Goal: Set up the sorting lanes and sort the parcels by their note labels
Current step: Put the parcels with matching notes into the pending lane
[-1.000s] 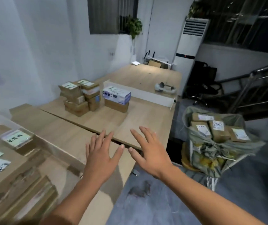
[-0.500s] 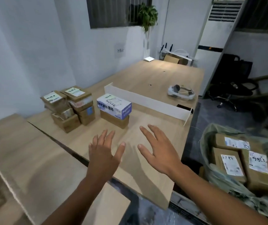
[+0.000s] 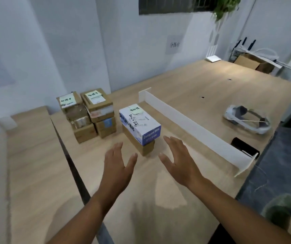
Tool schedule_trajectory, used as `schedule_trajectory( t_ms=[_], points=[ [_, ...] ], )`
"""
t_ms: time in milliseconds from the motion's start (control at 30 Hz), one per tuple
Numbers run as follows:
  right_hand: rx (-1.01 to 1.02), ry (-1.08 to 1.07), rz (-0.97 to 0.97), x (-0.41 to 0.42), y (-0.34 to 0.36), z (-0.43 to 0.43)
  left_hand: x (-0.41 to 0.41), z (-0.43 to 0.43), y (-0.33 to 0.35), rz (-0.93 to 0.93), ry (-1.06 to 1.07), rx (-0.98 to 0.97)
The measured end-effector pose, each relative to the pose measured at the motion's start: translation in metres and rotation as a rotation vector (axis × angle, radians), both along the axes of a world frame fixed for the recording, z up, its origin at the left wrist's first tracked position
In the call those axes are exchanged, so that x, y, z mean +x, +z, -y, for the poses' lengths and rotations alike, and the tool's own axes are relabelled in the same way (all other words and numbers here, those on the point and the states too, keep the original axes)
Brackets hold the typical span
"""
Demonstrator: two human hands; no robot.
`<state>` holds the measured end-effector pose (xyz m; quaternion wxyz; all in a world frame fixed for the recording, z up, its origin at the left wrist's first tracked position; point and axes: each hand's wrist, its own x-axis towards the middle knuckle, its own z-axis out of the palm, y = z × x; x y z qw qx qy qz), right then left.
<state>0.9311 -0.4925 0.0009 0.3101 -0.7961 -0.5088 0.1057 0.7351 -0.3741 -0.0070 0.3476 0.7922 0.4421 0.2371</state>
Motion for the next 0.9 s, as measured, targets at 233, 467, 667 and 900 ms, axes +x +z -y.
schedule_trajectory(
  t_ms=[233,467,667,900],
  points=[
    [-0.09,0.055,-0.038,0.103,-0.038,-0.119,0.099,-0.093,-0.056,0.053,0.091,-0.165],
    [-0.236,0.109,-0.092,0.165,-0.098,-0.24,0.176,-0.166,-0.108,0.2,0.131,-0.327],
    [-0.225,0.032,-0.108,0.154,-0.136,-0.252,0.185,-0.17,-0.131,0.139,0.091,-0.393],
    [-0.161,0.014,-0.058,0.114,-0.086,-0.203,0.147,-0.142,-0.091,0.143,0.175,-0.416]
  ],
)
